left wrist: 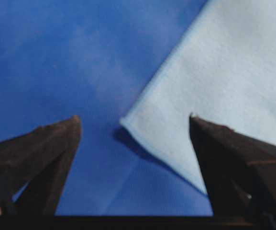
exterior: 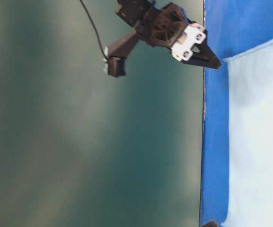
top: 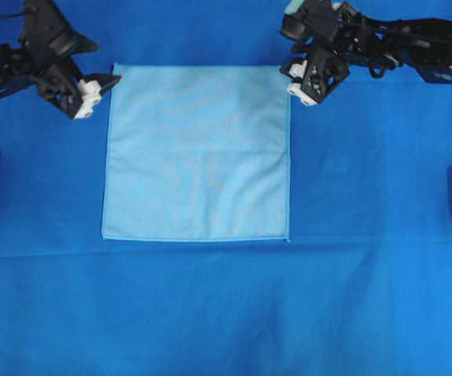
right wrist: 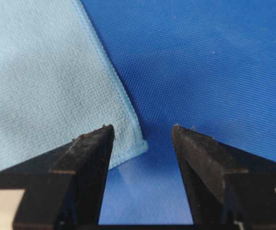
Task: Fold the light blue towel.
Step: 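Move both grippers to the towel's far corners and grasp them, then pull both far corners toward the near edge, folding the towel in half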
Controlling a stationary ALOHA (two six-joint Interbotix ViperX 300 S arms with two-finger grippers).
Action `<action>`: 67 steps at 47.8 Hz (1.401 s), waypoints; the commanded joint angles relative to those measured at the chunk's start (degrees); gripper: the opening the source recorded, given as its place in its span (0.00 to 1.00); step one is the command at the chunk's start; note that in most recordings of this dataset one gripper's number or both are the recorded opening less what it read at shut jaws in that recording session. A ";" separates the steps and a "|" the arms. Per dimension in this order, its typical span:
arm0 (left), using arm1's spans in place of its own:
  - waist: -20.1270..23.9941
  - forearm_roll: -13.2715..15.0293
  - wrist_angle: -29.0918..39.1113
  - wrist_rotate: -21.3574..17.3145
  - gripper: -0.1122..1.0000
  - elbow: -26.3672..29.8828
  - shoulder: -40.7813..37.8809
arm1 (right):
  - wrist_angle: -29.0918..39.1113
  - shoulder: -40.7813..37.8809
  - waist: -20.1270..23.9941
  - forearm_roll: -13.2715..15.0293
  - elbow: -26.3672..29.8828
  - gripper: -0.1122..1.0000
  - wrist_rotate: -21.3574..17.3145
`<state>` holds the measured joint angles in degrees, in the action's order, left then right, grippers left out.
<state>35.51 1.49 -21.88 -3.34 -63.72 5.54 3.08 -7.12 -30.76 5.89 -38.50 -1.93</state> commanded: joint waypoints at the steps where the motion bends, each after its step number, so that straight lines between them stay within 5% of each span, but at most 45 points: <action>1: 0.88 0.00 -1.32 -0.18 0.88 1.85 -2.64 | -1.41 -0.44 -0.09 0.18 1.32 0.61 0.00; 19: 2.20 0.00 -3.43 -0.18 0.83 4.22 -11.69 | -3.08 -3.60 -0.44 0.18 1.14 0.58 -0.09; 23: 2.20 0.00 -2.99 -0.18 0.71 4.39 -11.69 | -3.08 -3.60 -0.44 0.18 1.14 0.49 -0.09; 29: 1.58 0.00 -2.37 -0.26 0.38 4.31 -11.69 | -2.81 -3.52 -0.44 0.18 0.97 0.14 -0.09; 36: 0.44 -0.26 -1.41 -0.35 0.11 4.22 -11.60 | -2.81 -3.52 -0.44 0.18 1.14 0.11 -0.09; 67: -1.76 -0.26 7.56 -1.05 0.12 3.96 4.39 | 0.97 5.80 -0.18 0.18 0.97 0.11 -0.09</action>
<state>33.93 1.32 -14.15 -3.78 -60.03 8.44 4.04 -2.99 -30.94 5.98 -38.06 -1.93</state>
